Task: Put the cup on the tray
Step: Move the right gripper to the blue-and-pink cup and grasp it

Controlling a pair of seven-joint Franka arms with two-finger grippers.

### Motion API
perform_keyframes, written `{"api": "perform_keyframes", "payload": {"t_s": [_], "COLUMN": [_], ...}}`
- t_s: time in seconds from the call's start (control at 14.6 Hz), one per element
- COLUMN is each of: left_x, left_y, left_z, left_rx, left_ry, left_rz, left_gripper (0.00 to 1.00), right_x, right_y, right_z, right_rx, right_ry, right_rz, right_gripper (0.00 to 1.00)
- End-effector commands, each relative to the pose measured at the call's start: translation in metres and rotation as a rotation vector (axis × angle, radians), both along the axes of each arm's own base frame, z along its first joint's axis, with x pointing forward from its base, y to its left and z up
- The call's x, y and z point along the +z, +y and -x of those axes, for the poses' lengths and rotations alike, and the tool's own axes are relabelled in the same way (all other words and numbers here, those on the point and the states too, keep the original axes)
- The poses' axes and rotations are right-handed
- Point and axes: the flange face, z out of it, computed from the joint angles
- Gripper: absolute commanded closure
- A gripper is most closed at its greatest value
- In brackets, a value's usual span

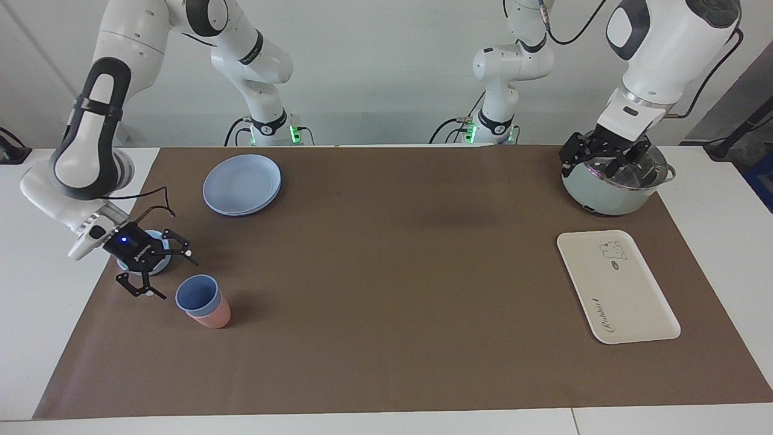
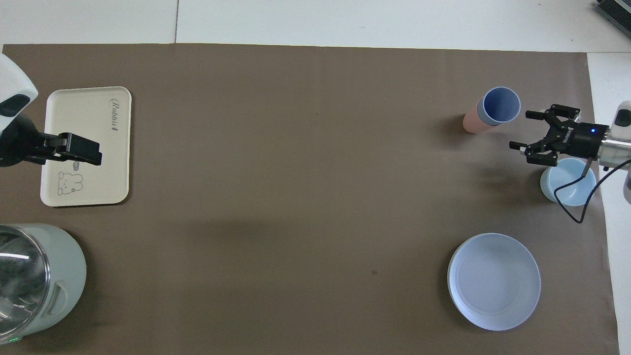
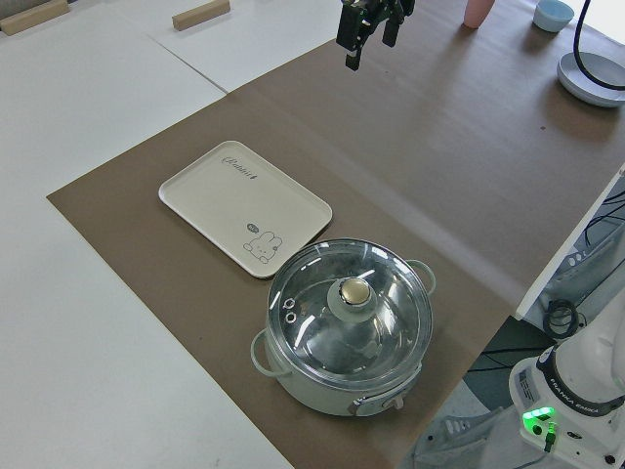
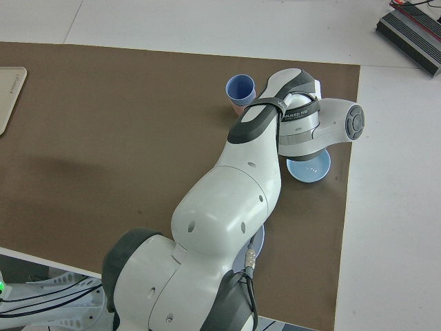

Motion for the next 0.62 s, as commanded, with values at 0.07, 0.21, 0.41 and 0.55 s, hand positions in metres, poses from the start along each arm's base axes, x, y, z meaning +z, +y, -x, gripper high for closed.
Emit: {"api": "perform_keyframes", "payload": {"t_s": [0.07, 0.21, 0.41, 0.55], "left_x": [0.003, 0.003, 0.002, 0.002], "left_y": [0.001, 0.001, 0.001, 0.001], "left_z": [0.007, 0.007, 0.007, 0.007], "left_rx": [-0.001, -0.001, 0.001, 0.001], "left_ry": [-0.014, -0.011, -0.011, -0.014], "left_rz": [0.011, 0.011, 0.011, 0.011], "left_gripper": [0.0, 0.0, 0.0, 0.0], "right_x": [-0.015, -0.013, -0.016, -0.029], "right_y": [0.008, 0.019, 0.022, 0.025], "right_z": [-0.018, -0.025, -0.026, -0.027], "right_rx": [-0.016, -0.042, -0.067, -0.074], "right_ry": [-0.064, -0.083, -0.086, -0.084], "right_rz": [-0.103, -0.134, -0.139, -0.16], "right_gripper": [0.0, 0.0, 0.0, 0.0]}}
